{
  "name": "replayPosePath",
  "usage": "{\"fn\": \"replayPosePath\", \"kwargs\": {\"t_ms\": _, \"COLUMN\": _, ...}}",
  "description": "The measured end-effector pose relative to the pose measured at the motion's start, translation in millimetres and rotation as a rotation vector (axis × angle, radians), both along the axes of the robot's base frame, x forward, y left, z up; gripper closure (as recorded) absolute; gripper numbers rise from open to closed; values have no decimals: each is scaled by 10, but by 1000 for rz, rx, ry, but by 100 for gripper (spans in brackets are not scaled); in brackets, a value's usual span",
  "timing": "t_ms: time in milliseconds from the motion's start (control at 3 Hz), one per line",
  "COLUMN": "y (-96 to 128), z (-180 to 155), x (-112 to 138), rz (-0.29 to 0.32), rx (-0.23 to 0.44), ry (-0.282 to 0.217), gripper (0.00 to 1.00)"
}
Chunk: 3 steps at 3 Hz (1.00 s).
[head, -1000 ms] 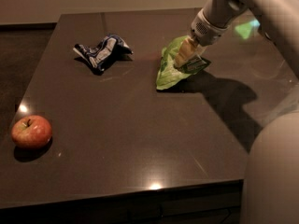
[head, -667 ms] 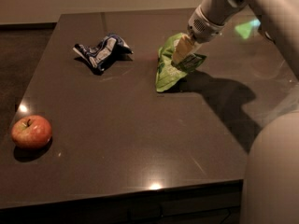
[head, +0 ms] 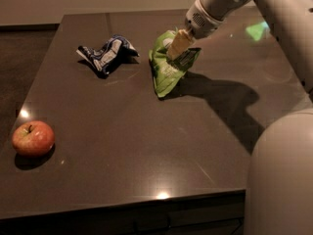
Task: Move green rice chip bag near blue chip bag
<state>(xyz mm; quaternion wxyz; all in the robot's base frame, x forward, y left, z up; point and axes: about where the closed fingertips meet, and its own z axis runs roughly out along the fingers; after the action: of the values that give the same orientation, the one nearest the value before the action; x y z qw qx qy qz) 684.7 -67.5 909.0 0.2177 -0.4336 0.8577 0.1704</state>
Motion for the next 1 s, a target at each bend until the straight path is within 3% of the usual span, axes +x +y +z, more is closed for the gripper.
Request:
{"fn": "replayPosePath", "kwargs": {"t_ms": 667, "y": 404, "z": 170, "x": 100, "rz": 85, "rx": 80, "ry": -21, "gripper": 100}}
{"fn": "replayPosePath", "kwargs": {"t_ms": 1000, "y": 551, "z": 154, "x": 160, "rz": 89, "rx": 100, "ry": -11, "gripper": 83}}
